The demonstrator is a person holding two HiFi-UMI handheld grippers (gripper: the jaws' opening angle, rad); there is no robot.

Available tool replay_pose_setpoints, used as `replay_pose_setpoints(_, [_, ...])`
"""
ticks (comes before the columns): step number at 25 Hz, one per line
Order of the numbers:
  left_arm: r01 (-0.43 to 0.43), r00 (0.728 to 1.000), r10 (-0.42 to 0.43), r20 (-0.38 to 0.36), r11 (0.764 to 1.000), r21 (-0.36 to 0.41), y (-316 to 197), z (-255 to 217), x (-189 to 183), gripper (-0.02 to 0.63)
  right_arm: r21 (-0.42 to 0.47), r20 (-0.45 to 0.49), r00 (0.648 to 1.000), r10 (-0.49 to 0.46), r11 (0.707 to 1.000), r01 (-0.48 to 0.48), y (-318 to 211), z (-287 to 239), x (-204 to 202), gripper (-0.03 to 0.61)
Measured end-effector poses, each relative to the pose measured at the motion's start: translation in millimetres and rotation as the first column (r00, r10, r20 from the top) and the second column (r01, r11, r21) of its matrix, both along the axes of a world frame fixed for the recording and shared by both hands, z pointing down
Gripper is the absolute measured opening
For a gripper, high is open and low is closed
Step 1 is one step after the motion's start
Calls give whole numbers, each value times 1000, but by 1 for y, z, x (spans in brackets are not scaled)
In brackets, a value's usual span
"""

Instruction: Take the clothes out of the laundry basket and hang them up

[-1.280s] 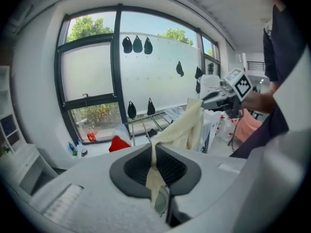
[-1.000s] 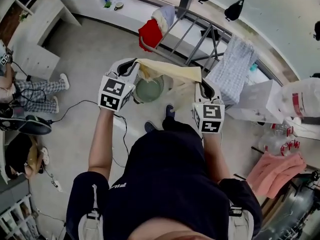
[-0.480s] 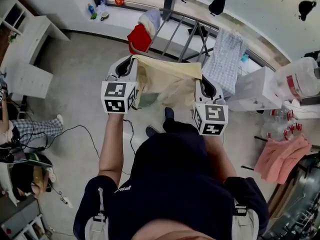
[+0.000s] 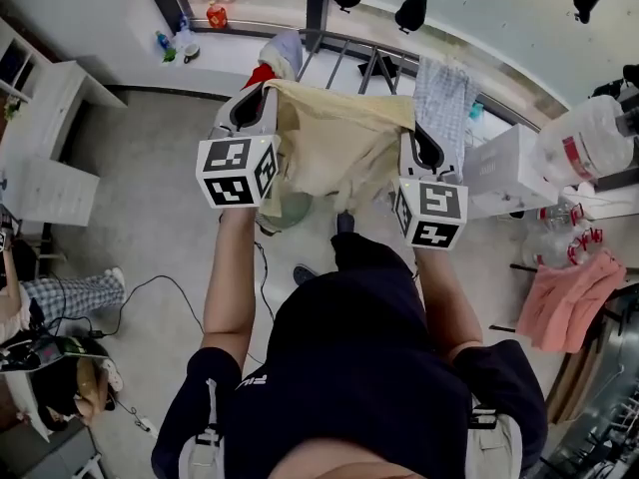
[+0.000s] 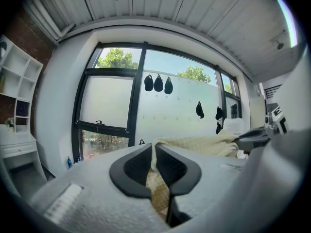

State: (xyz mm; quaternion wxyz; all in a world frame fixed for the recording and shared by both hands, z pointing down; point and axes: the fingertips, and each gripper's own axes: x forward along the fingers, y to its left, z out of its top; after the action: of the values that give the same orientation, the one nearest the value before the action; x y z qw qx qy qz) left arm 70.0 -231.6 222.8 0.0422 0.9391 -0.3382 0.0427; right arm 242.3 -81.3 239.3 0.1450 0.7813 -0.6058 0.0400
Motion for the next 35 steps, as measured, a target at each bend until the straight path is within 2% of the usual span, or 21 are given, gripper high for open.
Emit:
replay_pose_setpoints(5, [-4,1000,4,2,1000,13,-35,-12,33,34,43,27,1000,6,999,-7,-38,-9,37,23])
replay_pose_setpoints(11, [-10,1000,9,-9,1000,-26,-91,-24,87,34,97,75,997,-7,995,0,-92,-25,91,23])
replay_pose_setpoints(15, [-18,1000,18,3,1000,-24,-133,-41,124,34,131,87,996,-8,991,-4,-133,-43,129,25])
replay_pose_setpoints(19, [-38,999,40,37,998,-51,-173,-34,165,34,129,107,994,-8,992,-6,-170,-42,167,25])
replay_pose_setpoints(23, [-41,996,49,75,994,-106,-209,-14,203,34,102,123,992,-15,995,3,-205,-26,205,23])
replay_pose_setpoints(28, [-20,989,47,140,982,-189,-245,28,253,34,34,221,975,-11,999,4,-240,18,253,23])
replay_pose_setpoints(35, [12,958,76,277,953,-304,-287,111,301,34,-91,331,943,32,996,-2,-283,98,304,23])
